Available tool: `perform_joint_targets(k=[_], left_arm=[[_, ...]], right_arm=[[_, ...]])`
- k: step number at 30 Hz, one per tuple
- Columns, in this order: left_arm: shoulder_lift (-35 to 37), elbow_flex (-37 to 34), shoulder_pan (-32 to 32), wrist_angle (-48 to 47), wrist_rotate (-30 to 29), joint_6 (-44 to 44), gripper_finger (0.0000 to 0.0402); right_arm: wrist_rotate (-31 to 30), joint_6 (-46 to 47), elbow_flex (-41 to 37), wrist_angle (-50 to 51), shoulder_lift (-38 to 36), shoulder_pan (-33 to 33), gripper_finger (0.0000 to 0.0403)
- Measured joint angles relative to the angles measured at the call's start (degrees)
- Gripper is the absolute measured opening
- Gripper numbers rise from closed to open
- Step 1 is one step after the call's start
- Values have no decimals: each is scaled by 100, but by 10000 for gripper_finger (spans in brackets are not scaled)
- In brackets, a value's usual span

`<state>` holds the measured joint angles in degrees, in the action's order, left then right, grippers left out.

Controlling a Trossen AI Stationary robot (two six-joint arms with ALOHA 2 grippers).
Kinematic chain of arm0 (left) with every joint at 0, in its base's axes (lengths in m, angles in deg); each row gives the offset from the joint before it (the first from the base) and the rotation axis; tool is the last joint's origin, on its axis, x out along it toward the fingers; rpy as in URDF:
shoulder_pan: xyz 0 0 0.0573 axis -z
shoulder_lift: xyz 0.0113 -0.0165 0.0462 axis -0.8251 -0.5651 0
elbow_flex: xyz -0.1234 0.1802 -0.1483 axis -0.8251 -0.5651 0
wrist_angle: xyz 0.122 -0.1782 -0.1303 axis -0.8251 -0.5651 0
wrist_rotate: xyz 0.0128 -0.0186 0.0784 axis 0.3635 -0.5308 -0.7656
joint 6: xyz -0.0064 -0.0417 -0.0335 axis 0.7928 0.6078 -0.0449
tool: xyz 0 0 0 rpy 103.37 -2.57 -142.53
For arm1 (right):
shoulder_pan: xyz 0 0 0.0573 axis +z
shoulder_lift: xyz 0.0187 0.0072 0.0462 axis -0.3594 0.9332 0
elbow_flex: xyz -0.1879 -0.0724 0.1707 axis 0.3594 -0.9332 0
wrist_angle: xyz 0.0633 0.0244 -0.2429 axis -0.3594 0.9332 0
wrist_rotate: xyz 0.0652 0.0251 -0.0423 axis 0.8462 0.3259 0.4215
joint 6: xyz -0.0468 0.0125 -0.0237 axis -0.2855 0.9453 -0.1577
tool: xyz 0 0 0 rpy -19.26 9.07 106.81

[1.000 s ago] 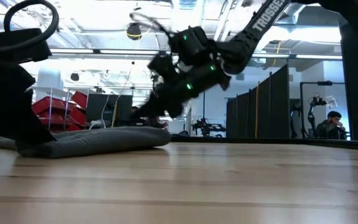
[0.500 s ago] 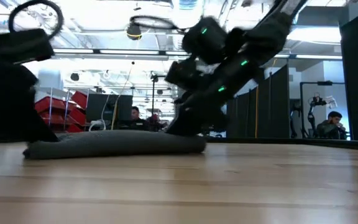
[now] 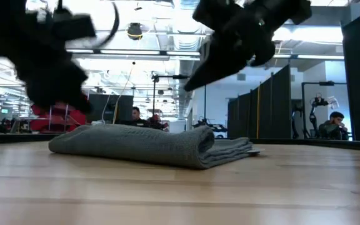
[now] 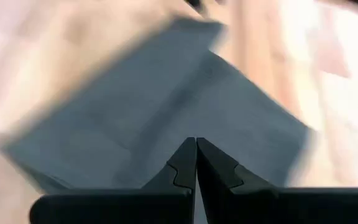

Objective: Roll towel
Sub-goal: Roll the gray towel

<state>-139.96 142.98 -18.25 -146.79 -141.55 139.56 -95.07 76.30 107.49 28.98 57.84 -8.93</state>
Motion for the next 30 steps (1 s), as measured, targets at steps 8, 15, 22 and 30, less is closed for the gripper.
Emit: perform_joint_targets(k=[8, 15, 22, 30], left_arm=[[-121, 467, 324, 2045, -191, -888, 77], [-906, 112, 199, 2764, -101, -760, 77], [-1204, 95, -154, 2897, -62, -1699, 77], [-764, 337, -340, 2979, -19, -2558, 77]], right_arm=[[-322, 597, -1596, -1104, -110, -344, 0], [-562, 1669, -2193, -1657, -23, 242, 0], [-853, 2821, -2241, -1832, 234, 1133, 0], [-1052, 3210, -2131, -1545, -228, 2338, 0]])
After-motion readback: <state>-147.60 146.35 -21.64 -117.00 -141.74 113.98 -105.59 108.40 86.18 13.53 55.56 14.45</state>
